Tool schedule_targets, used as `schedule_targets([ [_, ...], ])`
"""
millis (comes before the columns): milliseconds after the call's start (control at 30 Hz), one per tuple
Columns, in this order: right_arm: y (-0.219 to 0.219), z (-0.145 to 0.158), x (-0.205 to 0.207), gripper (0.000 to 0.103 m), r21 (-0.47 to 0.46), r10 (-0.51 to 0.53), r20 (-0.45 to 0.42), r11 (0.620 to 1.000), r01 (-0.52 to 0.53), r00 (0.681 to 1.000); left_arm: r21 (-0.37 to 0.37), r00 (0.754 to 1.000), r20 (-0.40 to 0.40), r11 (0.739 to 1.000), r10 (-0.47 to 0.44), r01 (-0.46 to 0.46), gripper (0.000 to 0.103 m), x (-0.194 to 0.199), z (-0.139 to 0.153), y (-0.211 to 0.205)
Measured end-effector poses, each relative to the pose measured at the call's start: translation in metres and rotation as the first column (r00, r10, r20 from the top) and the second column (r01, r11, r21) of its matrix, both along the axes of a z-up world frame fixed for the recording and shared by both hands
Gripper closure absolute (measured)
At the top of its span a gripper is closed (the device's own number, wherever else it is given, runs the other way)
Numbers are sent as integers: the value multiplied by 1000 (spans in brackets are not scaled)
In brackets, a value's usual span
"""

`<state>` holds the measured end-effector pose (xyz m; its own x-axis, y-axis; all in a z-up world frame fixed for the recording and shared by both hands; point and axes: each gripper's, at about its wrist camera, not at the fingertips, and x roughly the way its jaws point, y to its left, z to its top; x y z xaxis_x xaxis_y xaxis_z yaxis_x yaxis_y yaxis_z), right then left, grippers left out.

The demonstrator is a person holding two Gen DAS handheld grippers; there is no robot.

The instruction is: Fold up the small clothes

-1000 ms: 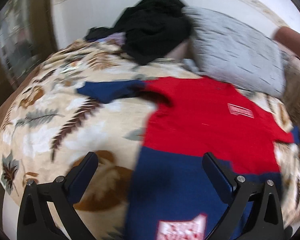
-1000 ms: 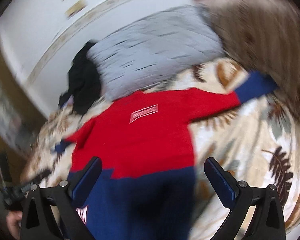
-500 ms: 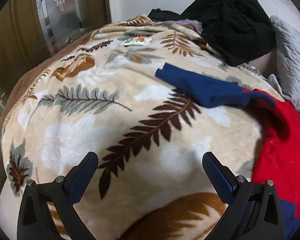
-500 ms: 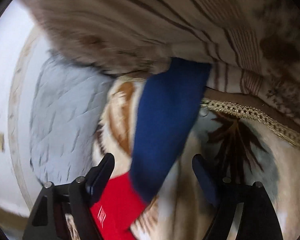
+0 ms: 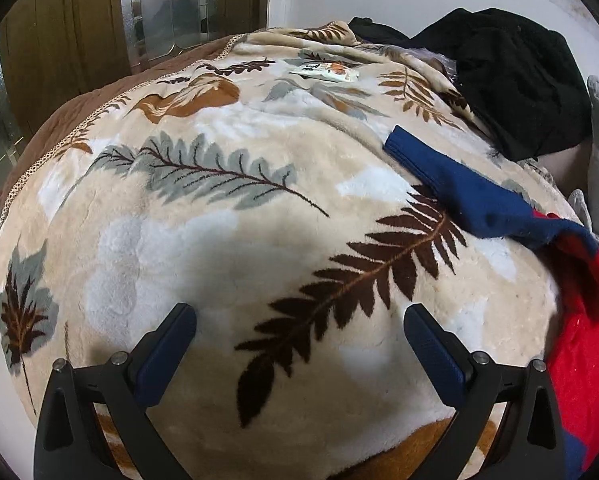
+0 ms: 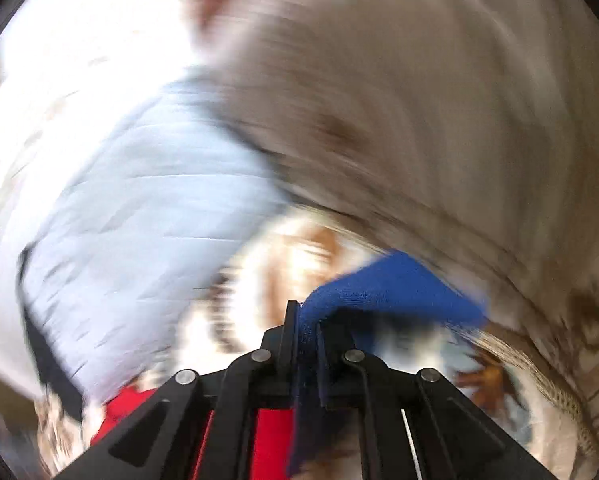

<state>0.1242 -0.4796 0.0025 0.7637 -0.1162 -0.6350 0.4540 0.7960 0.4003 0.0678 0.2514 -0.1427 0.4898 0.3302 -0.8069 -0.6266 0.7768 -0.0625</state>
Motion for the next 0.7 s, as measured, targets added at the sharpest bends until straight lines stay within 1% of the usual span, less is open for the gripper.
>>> schedule_targets([
  [67,50,32,8,95,-48,110,73,993,-107,991,-2,1000,2,1000,-3,3,0,0,-1,2],
  [100,92,48,13,95,-75,196,112,979,-188,974,-10,1000,9,1000,-3,3,0,-1,-1,3],
  [133,129,57,14,95,-108,263,135,962,-250,955,-18,1000,16,1000,-4,4,0,-2,-1,4],
  [167,165,60,14,95,-130,333,151,940,-316,931,-20,1000,20,1000,-4,4,0,-3,0,4],
  [200,202,57,16,93,-139,408,150,910,-390,900,-21,1000,21,1000,-4,5,0,-3,0,4],
  [233,232,49,19,93,-140,470,131,880,-453,873,-17,1000,18,1000,-6,6,0,-3,0,3],
  [267,260,34,24,78,-130,525,96,849,-513,845,-11,1000,13,1000,-9,9,0,-2,0,2],
  [300,294,8,32,32,-102,581,42,812,-575,813,-7,1000,10,1000,-12,12,0,-2,0,2],
  [333,313,-16,35,4,-84,609,2,791,-606,794,-5,1000,8,1000,-16,16,0,-2,1,2],
  [367,327,-39,39,0,-70,629,-38,773,-630,776,-8,1000,6,1000,-22,22,0,-3,2,2],
  [400,336,-72,41,1,-23,654,-94,753,-658,751,-12,1000,6,1000,-26,26,0,-4,4,3],
  [433,334,-91,38,1,41,660,-105,750,-660,744,-14,1000,11,1000,-26,26,0,-5,8,3],
  [467,327,-101,31,1,82,653,-88,757,-648,752,-19,999,30,999,-30,31,0,-8,14,3],
  [500,321,-103,18,1,89,646,-71,763,-640,760,-23,997,68,999,-45,46,0,-10,24,0],
  [533,311,-104,6,1,85,628,-54,778,-623,776,-24,994,95,998,-63,65,0,-10,34,-5],
  [567,302,-104,-8,1,83,611,-36,790,-607,790,-33,987,130,995,-93,98,0,-9,45,-13],
  [600,291,-103,-21,1,84,598,-14,799,-595,802,-57,973,179,985,-148,160,0,-6,60,-27],
  [633,282,-102,-33,1,82,583,4,810,-581,813,-79,956,213,972,-201,222,0,-2,70,-40],
  [667,273,-102,-43,1,82,568,19,819,-568,823,-116,923,252,938,-290,327,0,8,82,-63],
  [700,268,-103,-51,1,87,564,28,821,-564,825,-145,896,270,904,-354,401,0,16,88,-79],
])
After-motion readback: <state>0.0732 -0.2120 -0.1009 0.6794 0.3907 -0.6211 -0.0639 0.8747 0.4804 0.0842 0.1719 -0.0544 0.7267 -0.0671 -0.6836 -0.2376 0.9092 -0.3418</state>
